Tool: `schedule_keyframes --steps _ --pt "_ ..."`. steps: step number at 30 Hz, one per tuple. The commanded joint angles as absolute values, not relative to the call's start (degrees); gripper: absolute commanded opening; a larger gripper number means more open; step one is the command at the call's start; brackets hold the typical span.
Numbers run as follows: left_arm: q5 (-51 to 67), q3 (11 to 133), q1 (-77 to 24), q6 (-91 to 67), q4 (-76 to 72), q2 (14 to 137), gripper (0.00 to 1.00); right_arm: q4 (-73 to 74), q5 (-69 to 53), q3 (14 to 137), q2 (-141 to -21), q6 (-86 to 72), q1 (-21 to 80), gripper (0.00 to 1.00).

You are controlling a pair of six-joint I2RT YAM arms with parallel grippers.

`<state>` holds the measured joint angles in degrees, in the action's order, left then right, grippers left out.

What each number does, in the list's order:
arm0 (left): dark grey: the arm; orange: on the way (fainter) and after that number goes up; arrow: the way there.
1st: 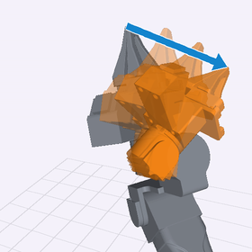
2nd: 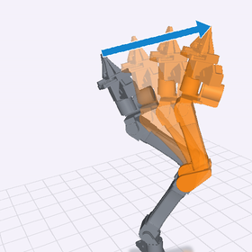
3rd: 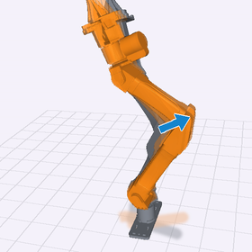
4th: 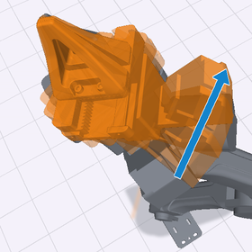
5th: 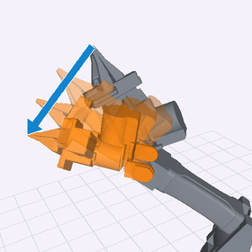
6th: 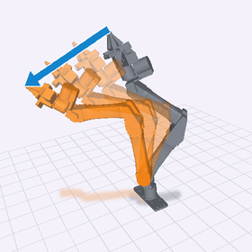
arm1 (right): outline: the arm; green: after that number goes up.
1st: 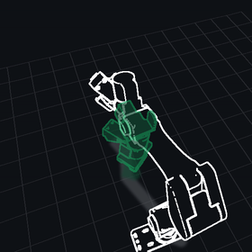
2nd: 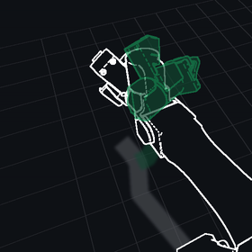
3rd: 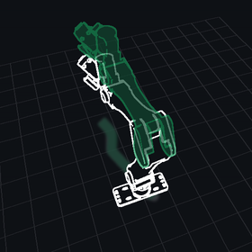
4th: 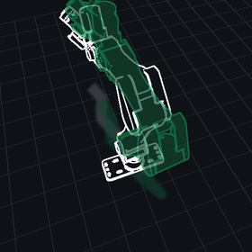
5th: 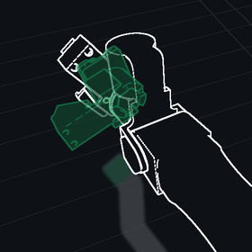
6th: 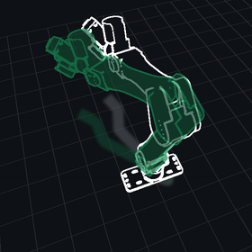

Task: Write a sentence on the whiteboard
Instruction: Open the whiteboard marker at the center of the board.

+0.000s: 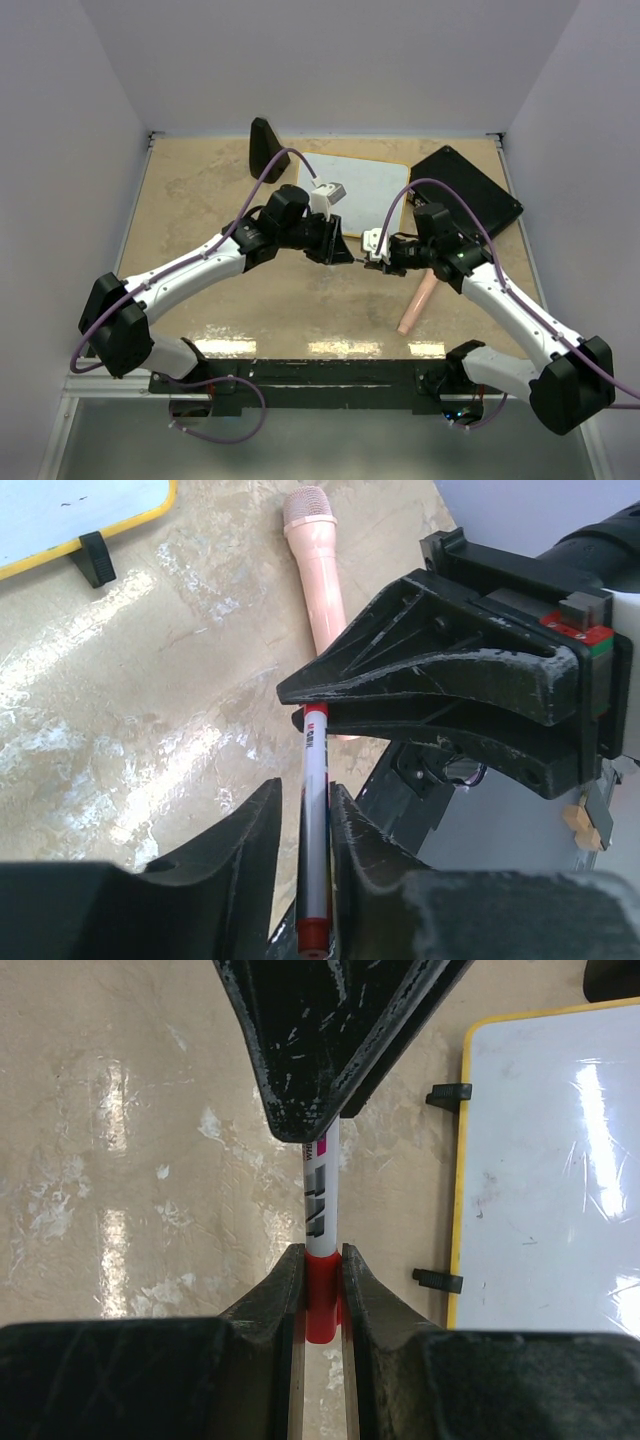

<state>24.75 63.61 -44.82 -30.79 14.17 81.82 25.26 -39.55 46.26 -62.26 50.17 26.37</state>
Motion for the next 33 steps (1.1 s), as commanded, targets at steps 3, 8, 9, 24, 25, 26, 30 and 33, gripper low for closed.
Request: schedule_keyframes --steps 3,8,9,24,25,26,30,33 --pt "25.9 64.4 -45.2 -30.5 10.0 81.7 0.22 24.5 -41.0 47.1 -62.6 49.8 26.8 0.0" --pt "26.3 62.9 -45.2 -30.2 7.7 81.3 0.06 24.7 -41.5 47.2 -62.6 49.7 26.7 0.0" --pt "26.6 62.6 -45.3 -30.1 7.4 81.1 0.0 24.7 -41.7 47.3 -62.5 49.4 26.7 0.0" --pt "22.7 44.5 -45.3 -26.4 -10.1 67.8 0.0 25.3 -49.6 48.3 -62.1 46.0 23.8 0.5" --pt "22.8 43.8 -45.3 -26.0 -11.2 67.0 0.0 26.2 -51.0 48.3 -61.8 46.4 23.8 0.52" --pt "23.0 43.2 -45.3 -24.9 -11.9 66.7 0.0 26.7 -51.9 48.4 -61.8 46.9 23.8 0.54" --pt "25.4 40.3 -45.3 -23.2 -15.7 66.4 0.0 27.4 -55.3 48.0 -62.9 48.1 23.8 0.56" --pt "27.0 40.6 -45.3 -23.4 -17.7 68.2 0.0 27.9 -56.8 48.2 -64.2 48.2 23.9 0.55"
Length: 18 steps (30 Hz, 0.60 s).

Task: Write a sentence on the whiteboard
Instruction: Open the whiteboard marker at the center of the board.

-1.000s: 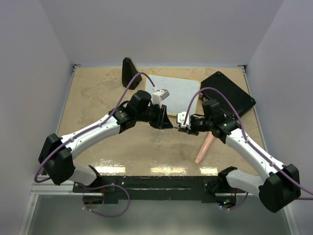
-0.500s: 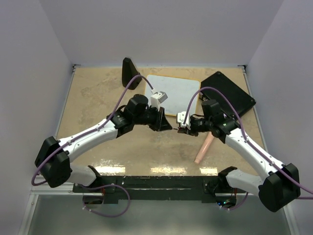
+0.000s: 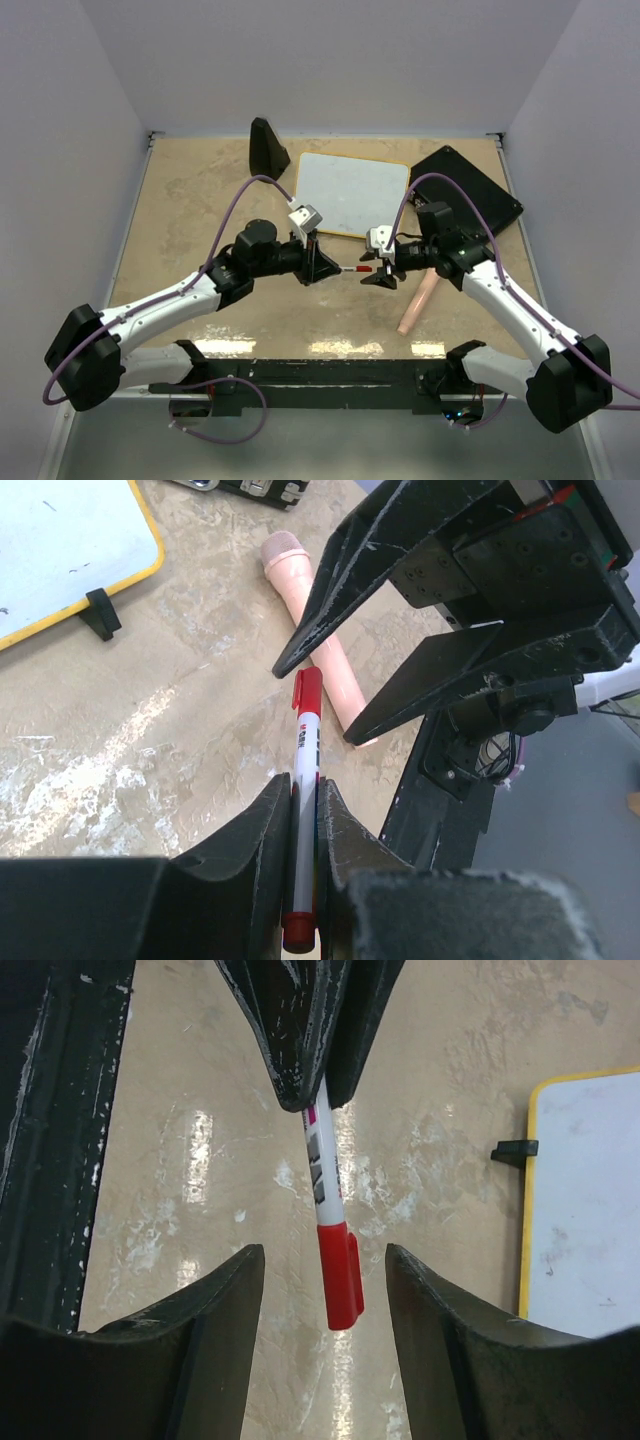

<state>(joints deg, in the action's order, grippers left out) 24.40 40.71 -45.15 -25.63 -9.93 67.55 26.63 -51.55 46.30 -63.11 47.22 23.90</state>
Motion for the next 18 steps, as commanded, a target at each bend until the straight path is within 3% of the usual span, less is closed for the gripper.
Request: schedule_keyframes --steps 1,7,11,14,15,16,18 --pt "27.2 40.8 -45.3 -23.4 -18.5 69.0 0.0 27.7 -56.8 48.1 -64.2 48.1 24.1 0.54" --pt "27.9 40.3 -45.4 -25.1 -23.8 70.7 0.0 27.5 -56.3 47.9 -64.9 47.6 24.3 0.45" --pt "27.9 40.3 -45.5 -26.0 -24.9 71.5 0.0 27.9 -56.4 48.4 -65.6 47.6 24.5 0.18" --pt "25.2 38.6 -45.5 -27.5 -27.2 70.3 0.0 28.3 -56.9 48.8 -65.7 47.5 24.5 0.08" --pt "24.6 37.1 -45.4 -28.2 -29.8 69.4 0.04 28.4 -57.0 49.0 -65.7 47.2 24.6 0.04" --pt "24.0 36.0 -45.5 -30.0 -31.8 68.7 0.2 28.3 -57.6 49.1 -65.7 46.9 24.5 0.02" --pt "22.2 32.2 -45.5 -31.8 -38.3 66.6 0.37 28.3 -58.3 49.7 -65.7 45.7 24.5 0.0"
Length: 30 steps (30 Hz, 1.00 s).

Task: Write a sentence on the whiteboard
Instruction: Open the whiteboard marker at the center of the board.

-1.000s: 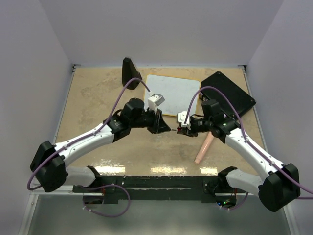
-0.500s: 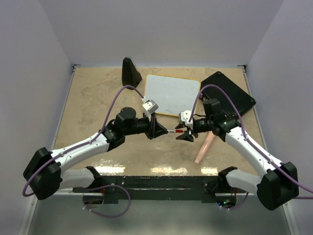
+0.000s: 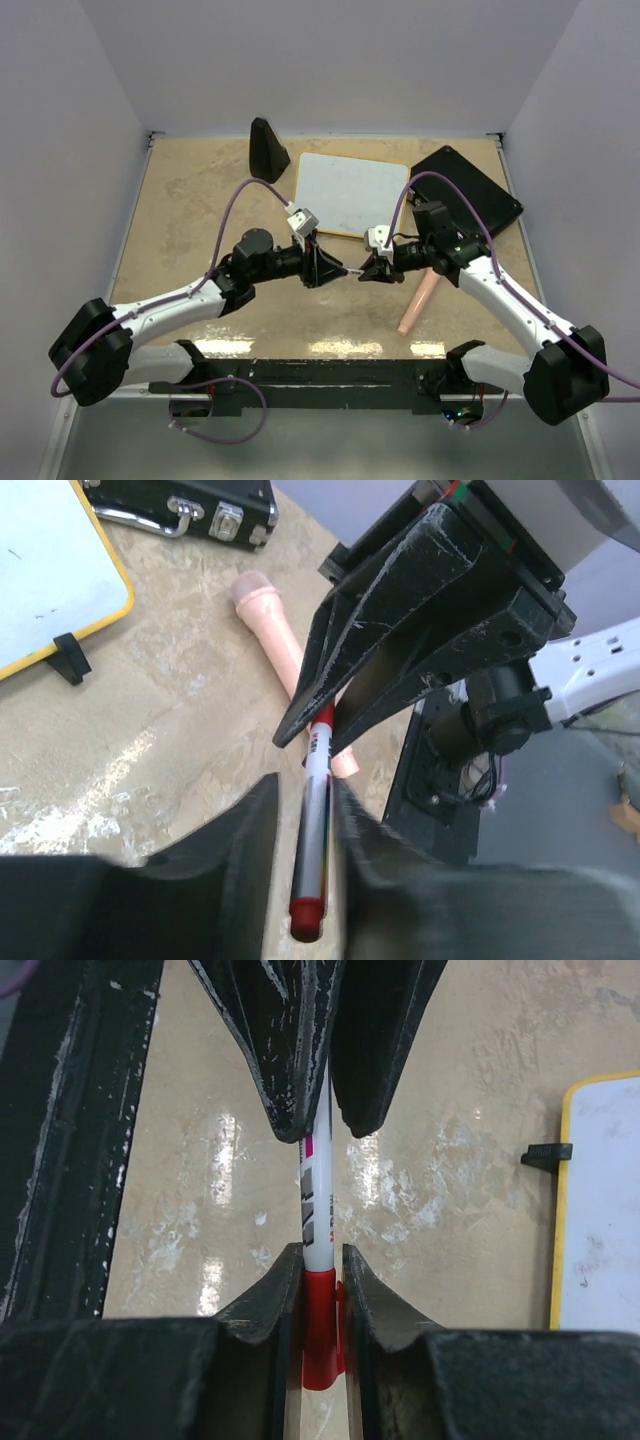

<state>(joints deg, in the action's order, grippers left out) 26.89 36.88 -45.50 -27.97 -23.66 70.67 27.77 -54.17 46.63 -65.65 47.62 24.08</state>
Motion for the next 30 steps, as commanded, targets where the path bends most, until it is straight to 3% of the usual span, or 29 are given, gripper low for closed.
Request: schedule_keyframes --steps 1,4,5,13,30 --pt "21.6 31.0 -45.5 -33.3 -40.1 66.0 0.5 28.3 -58.9 49.8 -65.8 45.3 24.5 0.0" --pt "19.3 26.8 -45.5 -35.6 -45.9 64.1 0.69 27.2 -60.3 49.7 -65.5 42.8 24.4 0.0" --pt "19.1 24.8 -45.5 -36.2 -47.7 63.9 0.71 26.8 -60.4 49.3 -65.3 41.7 24.5 0.0" --pt "20.0 21.4 -46.5 -39.7 -60.6 67.6 0.73 24.7 -59.8 49.2 -67.1 39.6 24.5 0.0" --pt "17.6 26.8 -49.0 -36.5 -57.6 73.1 0.5 23.8 -58.9 49.0 -67.9 39.1 24.6 0.0"
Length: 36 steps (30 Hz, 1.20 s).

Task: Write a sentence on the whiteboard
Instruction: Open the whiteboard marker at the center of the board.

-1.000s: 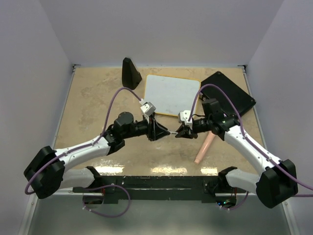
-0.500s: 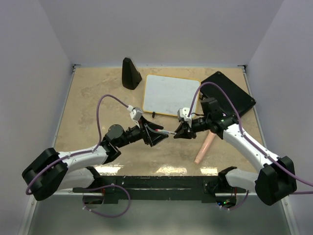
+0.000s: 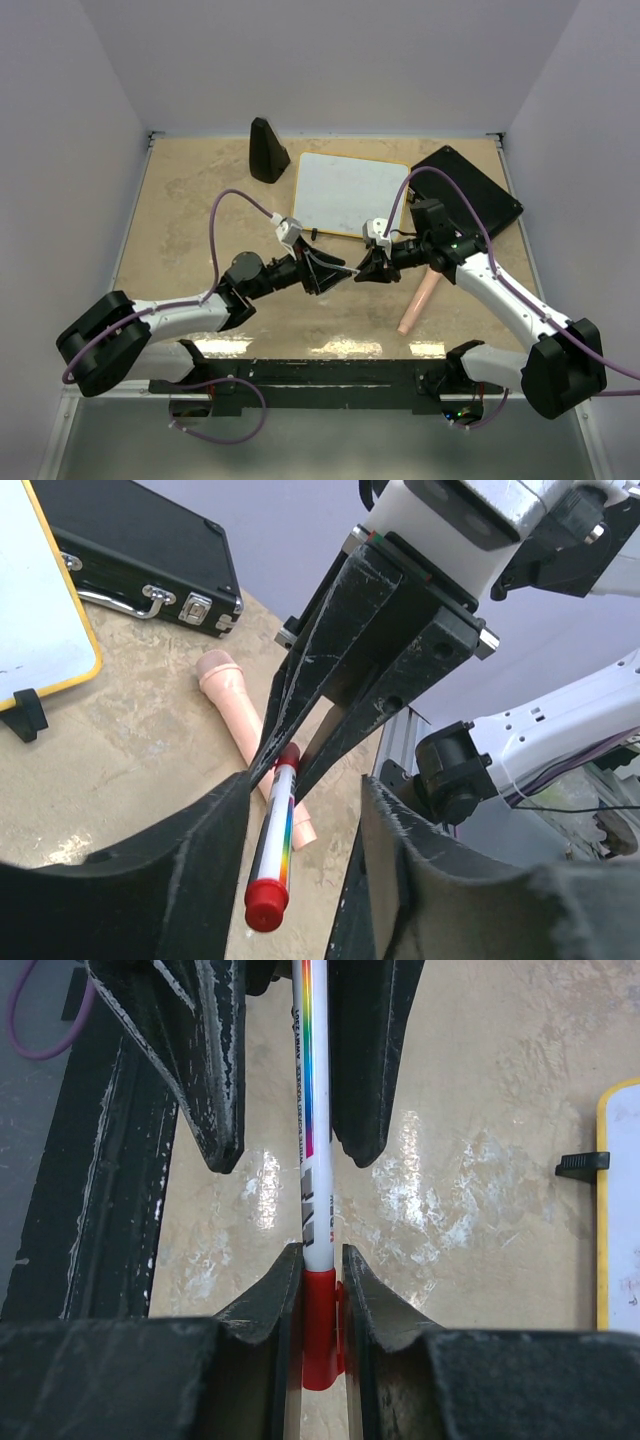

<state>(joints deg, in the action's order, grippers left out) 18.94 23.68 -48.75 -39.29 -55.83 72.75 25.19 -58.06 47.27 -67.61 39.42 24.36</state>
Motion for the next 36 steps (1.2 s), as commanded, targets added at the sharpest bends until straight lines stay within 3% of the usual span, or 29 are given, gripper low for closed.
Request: schedule_keyframes --steps 1,4,17,20,23,28,32,36 --pt "17.8 27.2 -49.0 -36.4 -57.3 73.3 0.47 23.9 -58.8 49.0 -68.0 39.2 24.7 0.0" --pt "18.8 29.0 -49.1 -35.9 -55.8 74.4 0.42 24.0 -58.6 49.0 -67.9 39.4 24.6 0.0" --pt "20.2 30.8 -49.2 -34.0 -50.3 75.7 0.4 23.9 -57.7 49.2 -67.9 39.3 24.6 0.0" --pt "20.8 31.2 -49.2 -33.9 -50.2 76.1 0.25 23.9 -57.6 49.2 -68.1 39.3 24.6 0.0" --pt "21.7 32.2 -49.2 -34.0 -49.8 77.0 0.03 24.0 -57.6 49.2 -68.4 39.4 24.7 0.0" --pt "22.7 33.0 -49.3 -34.2 -49.1 77.3 0.0 24.1 -57.2 49.2 -68.5 39.5 24.6 0.0" --pt "20.5 31.9 -49.1 -33.6 -47.4 74.5 0.0 24.7 -56.3 49.2 -68.1 40.9 24.5 0.66" --pt "18.6 29.9 -48.7 -33.8 -46.8 71.2 0.0 27.5 -55.6 49.7 -68.0 44.4 24.6 0.71"
